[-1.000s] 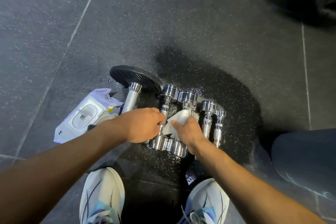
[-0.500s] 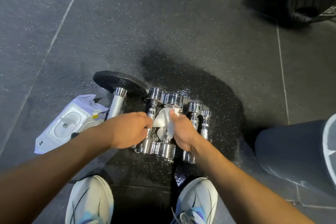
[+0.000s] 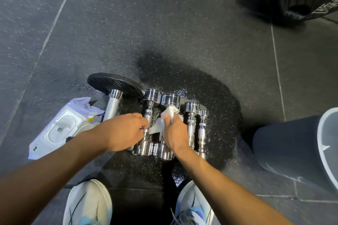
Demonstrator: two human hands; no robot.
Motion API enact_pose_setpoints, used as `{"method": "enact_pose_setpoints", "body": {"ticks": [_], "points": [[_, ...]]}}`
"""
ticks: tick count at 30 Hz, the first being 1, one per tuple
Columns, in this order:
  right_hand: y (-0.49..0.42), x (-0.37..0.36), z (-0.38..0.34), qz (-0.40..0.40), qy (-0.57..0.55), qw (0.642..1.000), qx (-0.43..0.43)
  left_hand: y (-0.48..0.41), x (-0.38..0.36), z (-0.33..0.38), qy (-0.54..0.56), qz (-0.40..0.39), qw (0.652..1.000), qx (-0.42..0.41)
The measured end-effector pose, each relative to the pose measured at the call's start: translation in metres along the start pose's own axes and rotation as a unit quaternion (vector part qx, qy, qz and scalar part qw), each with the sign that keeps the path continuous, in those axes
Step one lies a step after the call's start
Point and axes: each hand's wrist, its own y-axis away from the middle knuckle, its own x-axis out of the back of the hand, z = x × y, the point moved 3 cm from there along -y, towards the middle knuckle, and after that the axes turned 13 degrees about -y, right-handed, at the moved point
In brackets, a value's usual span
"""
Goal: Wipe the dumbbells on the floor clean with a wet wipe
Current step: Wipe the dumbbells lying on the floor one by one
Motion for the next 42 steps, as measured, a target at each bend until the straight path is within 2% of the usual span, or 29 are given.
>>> {"method": "enact_pose_setpoints", "body": {"ticks": [1,3,5,7,8,12,13,14,15,16,17,18,21,23,28,30,32,36,39,42], "points": [[-0.002,0.000,0.000,-0.007,0.099,0.995,0.026,0.000,0.000,0.000,0.000,0.001,1.000,-0.001],[0.003,0.005,0.000,-0.076,0.163,0.984,-0.014,0.000,-0.001,-0.001,0.000,0.003,1.000,-0.003],[0.011,0.008,-0.001,-0.137,0.136,0.980,-0.048,0.000,0.000,0.000,-0.003,0.004,1.000,-0.003],[0.012,0.011,-0.003,-0.152,0.118,0.980,-0.048,0.001,0.001,0.000,-0.002,0.004,1.000,-0.001],[0.012,0.011,-0.005,-0.149,0.115,0.981,-0.054,0.001,0.001,0.000,-0.002,0.004,1.000,-0.001],[0.001,0.010,-0.014,-0.061,0.119,0.991,0.031,0.001,0.003,0.000,-0.003,-0.001,1.000,0.003],[0.001,0.011,-0.012,-0.048,0.111,0.992,0.019,0.002,0.004,0.001,-0.002,-0.002,1.000,0.004],[0.005,0.010,-0.009,-0.042,0.032,0.998,-0.032,0.002,0.004,0.001,-0.002,0.000,1.000,0.004],[0.002,0.013,-0.009,-0.034,0.121,0.992,-0.025,0.002,0.004,0.001,-0.002,0.002,1.000,0.003],[0.000,0.019,-0.004,-0.045,0.179,0.982,0.027,0.003,0.004,0.001,-0.002,0.004,1.000,0.002],[-0.002,0.019,0.006,-0.078,0.083,0.993,-0.024,0.003,0.004,0.001,-0.002,0.005,1.000,0.001],[0.000,0.015,0.004,-0.061,-0.083,0.991,-0.080,0.003,0.003,0.001,-0.002,0.007,1.000,0.000],[0.007,0.017,0.001,-0.137,-0.082,0.984,-0.080,0.002,0.003,0.001,-0.002,0.011,1.000,0.001],[0.009,0.018,0.005,-0.156,-0.079,0.982,-0.069,0.003,0.004,0.002,-0.004,0.012,1.000,0.002],[-0.007,0.012,-0.010,-0.055,-0.105,0.992,-0.042,0.003,0.005,0.003,0.000,0.016,1.000,0.000],[-0.012,0.013,-0.018,-0.048,-0.102,0.993,-0.035,0.003,0.004,0.002,0.003,0.019,1.000,-0.001],[-0.009,0.013,-0.021,-0.086,-0.099,0.990,-0.055,0.003,0.004,0.002,0.002,0.022,1.000,-0.001],[0.010,0.011,-0.001,-0.173,0.045,0.982,-0.060,0.004,0.003,0.001,0.002,0.021,1.000,0.000],[0.008,0.012,-0.006,-0.133,0.021,0.990,-0.043,0.003,0.004,0.001,0.003,0.016,1.000,-0.001],[-0.015,0.006,-0.013,-0.073,-0.086,0.992,-0.057,0.002,0.004,0.002,0.002,0.017,1.000,-0.002]]}}
